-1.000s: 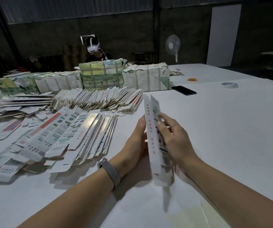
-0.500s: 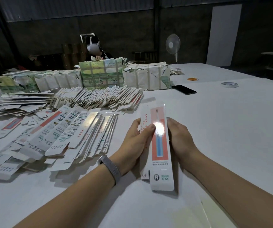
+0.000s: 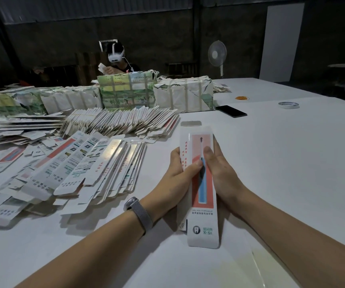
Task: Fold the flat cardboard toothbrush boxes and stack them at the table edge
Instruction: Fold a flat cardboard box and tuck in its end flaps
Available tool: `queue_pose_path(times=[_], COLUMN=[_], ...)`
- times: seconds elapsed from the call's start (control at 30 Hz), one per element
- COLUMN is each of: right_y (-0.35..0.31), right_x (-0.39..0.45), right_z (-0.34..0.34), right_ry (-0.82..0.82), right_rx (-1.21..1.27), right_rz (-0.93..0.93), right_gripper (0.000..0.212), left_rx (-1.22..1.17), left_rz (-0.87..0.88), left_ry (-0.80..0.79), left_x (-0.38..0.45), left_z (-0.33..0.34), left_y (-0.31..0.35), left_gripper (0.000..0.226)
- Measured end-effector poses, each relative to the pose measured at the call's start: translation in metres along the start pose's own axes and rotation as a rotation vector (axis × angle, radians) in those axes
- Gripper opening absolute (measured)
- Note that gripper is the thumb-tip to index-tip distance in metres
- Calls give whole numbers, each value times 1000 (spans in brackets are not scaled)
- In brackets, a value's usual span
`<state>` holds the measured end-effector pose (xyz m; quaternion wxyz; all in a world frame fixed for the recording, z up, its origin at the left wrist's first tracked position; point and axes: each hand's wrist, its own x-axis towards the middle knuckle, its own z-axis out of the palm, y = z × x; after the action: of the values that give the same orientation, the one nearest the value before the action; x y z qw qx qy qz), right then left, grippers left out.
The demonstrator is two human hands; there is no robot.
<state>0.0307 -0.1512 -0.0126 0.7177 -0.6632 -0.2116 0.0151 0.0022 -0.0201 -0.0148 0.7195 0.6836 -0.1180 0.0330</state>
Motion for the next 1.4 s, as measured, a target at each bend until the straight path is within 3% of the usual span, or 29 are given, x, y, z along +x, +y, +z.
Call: queue_pose_path(times=[0.17, 0.33, 0.6, 0.9, 1.13, 1.4], right_y=[1, 4, 4, 2, 0, 0], right_x=[1, 2, 4, 5, 1, 1], right_z=[2, 1, 0, 2, 3, 3], right_ry=[-32, 56, 177, 153, 48, 45], right_rx=[30, -39, -37, 14, -54, -55], right_rz=[-30, -54, -63, -19, 63, 75], right_gripper=[56, 50, 23, 31, 30, 25], left_rx=[-12, 26, 102, -6, -59, -64], left_rz=[13, 12, -4, -37, 17, 15], left_ry=[-12, -37, -50, 59, 98, 90], left_x=[0, 0, 0, 6, 9, 10], left_z=[2, -1, -2, -7, -10, -11], left_y=[-4, -7, -7, -7, -12, -13], left_gripper=[37, 34, 37, 58, 38, 40])
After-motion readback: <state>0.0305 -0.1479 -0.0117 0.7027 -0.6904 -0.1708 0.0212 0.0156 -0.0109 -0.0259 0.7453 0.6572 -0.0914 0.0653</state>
